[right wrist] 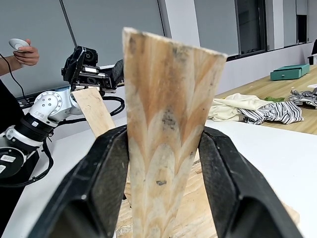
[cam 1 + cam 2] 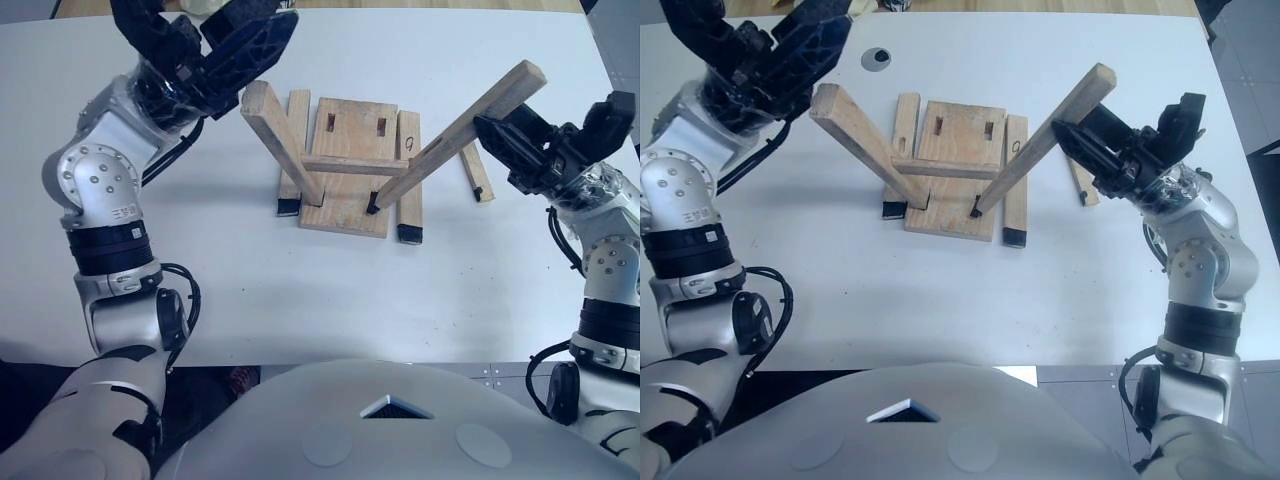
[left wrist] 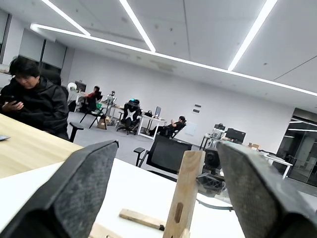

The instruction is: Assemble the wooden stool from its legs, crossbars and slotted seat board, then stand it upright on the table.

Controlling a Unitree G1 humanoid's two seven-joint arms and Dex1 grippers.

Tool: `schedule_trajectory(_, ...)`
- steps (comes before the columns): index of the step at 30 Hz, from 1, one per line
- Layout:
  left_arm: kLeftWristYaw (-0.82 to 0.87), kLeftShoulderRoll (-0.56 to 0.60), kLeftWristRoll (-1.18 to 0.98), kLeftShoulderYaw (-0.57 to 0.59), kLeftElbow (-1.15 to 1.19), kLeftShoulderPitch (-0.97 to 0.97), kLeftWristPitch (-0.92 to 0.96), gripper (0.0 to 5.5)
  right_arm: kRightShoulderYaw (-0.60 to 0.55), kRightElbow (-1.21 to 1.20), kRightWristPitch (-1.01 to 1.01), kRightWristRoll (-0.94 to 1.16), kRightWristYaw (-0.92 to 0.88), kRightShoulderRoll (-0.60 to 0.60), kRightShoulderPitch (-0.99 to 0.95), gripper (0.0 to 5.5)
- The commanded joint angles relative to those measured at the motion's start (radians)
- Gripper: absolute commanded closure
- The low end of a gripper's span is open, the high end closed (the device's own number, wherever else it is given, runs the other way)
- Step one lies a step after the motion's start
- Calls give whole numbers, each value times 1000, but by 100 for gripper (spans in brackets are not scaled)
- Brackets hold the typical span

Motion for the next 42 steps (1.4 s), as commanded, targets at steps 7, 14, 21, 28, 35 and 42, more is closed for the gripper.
schedule_trajectory(7,-87,107,36,-75,-66,45,47,185,60,69,-7,-122,-26,-49,26,347)
schedule_trajectory(14,-124,138,61,-112,-69,72,53,275,67,84,-18,-128,-33,-50,19,347)
schedule_trajectory(21,-156,163,85,-127,-60,88,41,304,73,93,-19,-135,-41,-51,11,347)
schedule_trajectory(28,-171,185,114,-127,-10,89,21,305,73,87,-139,-197,-50,-40,8,347)
schedule_trajectory(35,-179,188,112,-131,25,92,19,306,95,79,-185,-226,-10,-56,-4,347)
schedule_trajectory(42,-192,190,109,-122,68,75,21,306,135,98,-144,-245,72,-148,-88,347)
